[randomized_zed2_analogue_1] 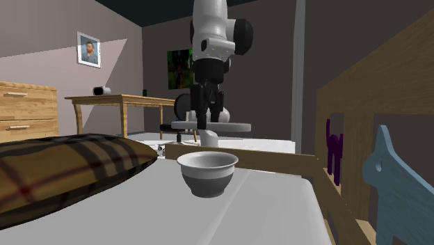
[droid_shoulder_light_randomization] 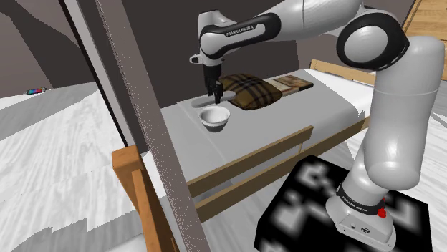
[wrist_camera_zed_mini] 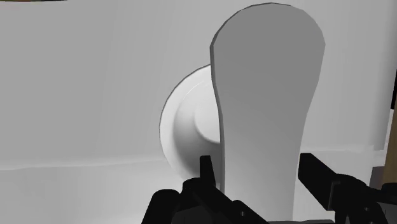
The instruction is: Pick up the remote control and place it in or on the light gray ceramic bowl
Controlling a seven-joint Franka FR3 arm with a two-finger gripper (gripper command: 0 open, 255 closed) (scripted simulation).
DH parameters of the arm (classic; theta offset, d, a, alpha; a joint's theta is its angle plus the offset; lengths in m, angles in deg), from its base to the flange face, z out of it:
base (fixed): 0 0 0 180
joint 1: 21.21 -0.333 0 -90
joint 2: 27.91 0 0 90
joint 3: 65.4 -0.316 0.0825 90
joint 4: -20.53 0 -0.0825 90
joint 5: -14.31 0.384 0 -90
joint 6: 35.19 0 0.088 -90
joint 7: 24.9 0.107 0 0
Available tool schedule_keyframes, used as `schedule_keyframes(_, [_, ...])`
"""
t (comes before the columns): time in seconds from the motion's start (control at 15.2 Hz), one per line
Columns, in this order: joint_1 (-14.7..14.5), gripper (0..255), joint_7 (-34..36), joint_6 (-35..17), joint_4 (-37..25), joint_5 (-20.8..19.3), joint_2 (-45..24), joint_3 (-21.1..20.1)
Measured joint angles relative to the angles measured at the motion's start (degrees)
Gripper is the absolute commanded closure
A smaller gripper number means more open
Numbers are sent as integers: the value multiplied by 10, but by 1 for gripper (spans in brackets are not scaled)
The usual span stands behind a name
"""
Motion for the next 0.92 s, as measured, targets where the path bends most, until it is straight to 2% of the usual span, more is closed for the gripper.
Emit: schedule_keyframes(0.92, [2, 255, -3, -90, 62, 1, -28, 1])
